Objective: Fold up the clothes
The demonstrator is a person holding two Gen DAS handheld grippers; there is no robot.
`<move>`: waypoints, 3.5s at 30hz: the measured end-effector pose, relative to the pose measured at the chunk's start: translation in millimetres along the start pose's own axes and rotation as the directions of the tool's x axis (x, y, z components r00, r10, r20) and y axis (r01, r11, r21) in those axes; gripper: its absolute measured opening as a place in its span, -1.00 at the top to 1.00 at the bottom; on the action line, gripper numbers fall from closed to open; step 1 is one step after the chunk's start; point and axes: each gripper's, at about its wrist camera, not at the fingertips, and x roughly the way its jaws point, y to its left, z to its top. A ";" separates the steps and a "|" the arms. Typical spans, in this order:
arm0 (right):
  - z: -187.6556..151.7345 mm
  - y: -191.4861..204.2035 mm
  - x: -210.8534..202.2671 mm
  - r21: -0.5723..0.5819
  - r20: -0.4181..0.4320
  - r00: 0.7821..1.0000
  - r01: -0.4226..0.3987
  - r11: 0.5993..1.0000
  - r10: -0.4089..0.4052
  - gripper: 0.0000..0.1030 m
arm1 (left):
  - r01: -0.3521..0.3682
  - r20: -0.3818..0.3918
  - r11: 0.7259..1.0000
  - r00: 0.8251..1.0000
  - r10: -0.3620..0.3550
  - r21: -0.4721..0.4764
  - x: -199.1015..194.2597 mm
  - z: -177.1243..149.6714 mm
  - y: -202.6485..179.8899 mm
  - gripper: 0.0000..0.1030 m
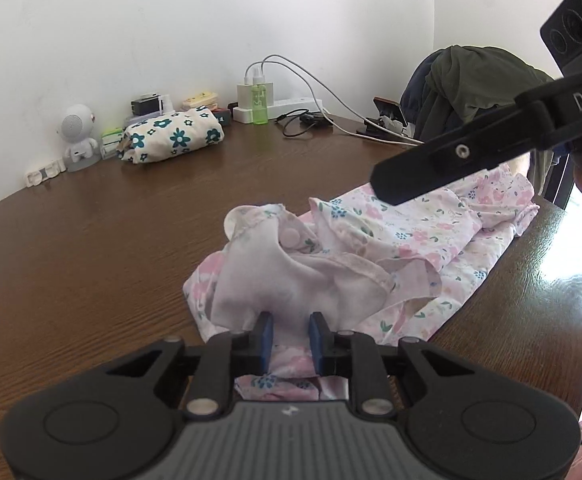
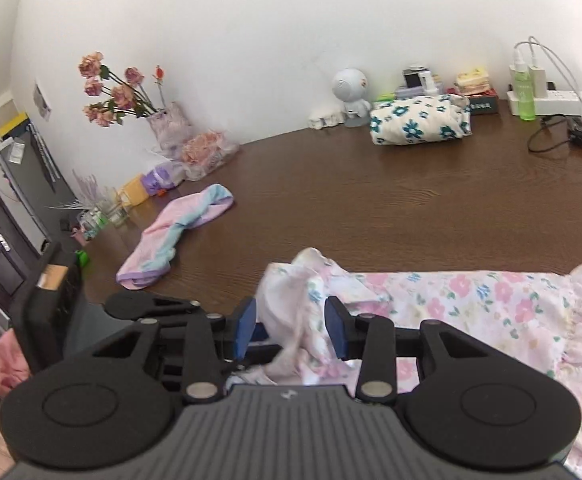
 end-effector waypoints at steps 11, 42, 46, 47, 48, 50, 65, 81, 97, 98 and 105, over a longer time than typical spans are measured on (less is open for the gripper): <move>11.3 -9.8 65.2 0.023 -0.206 0.977 0.056 0.998 -0.050 0.49 | -0.003 0.006 1.000 1.000 0.003 0.020 0.1 -3.5 -3.4 0.64; -21.2 -38.7 50.2 0.024 -0.083 0.994 0.067 0.997 -0.064 0.97 | 0.028 -0.028 0.843 0.998 -0.051 -0.537 -34.0 -18.4 59.8 0.06; -21.7 -40.7 49.9 0.030 -0.080 0.995 0.057 0.998 -0.054 0.97 | 0.050 -0.036 0.802 0.995 -0.089 -0.595 -27.1 -22.5 63.5 0.23; -22.0 -40.9 50.0 0.031 -0.079 0.996 0.055 0.998 -0.052 0.97 | 0.057 -0.033 0.795 0.995 -0.096 -0.603 -25.8 -22.7 63.7 0.25; -22.2 -41.2 50.0 0.032 -0.078 0.996 0.053 0.998 -0.051 0.97 | 0.068 -0.029 0.784 0.994 -0.109 -0.616 -23.5 -22.4 64.1 0.27; -22.7 -41.6 49.7 0.033 -0.076 0.996 0.051 0.998 -0.049 0.97 | 0.090 -0.021 0.761 0.991 -0.135 -0.642 -18.9 -21.9 64.8 0.37; -22.6 -16.3 64.7 0.035 -0.099 0.995 0.029 0.999 -0.025 0.97 | -0.077 0.013 0.893 0.996 0.092 -0.444 -45.3 1.0 50.3 0.91; -14.2 11.4 54.9 0.041 -0.047 0.999 0.019 0.999 -0.017 0.47 | -0.331 0.174 0.918 0.939 0.297 0.220 -62.4 19.6 -39.5 0.91; -34.0 -20.0 -36.8 0.043 0.081 0.985 0.147 0.988 -0.150 0.52 | -0.222 0.126 0.759 0.975 0.183 0.612 -3.4 -0.1 -118.1 0.91; -30.8 -21.3 -40.2 0.050 0.102 0.986 0.125 0.991 -0.130 0.50 | -0.213 0.119 0.747 0.977 0.178 0.630 0.9 -1.4 -122.4 0.90; -3.8 -32.4 -1.7 0.109 0.047 0.996 0.066 0.992 -0.072 0.21 | -0.183 0.087 0.731 0.982 0.168 0.658 14.4 -9.5 -134.4 0.90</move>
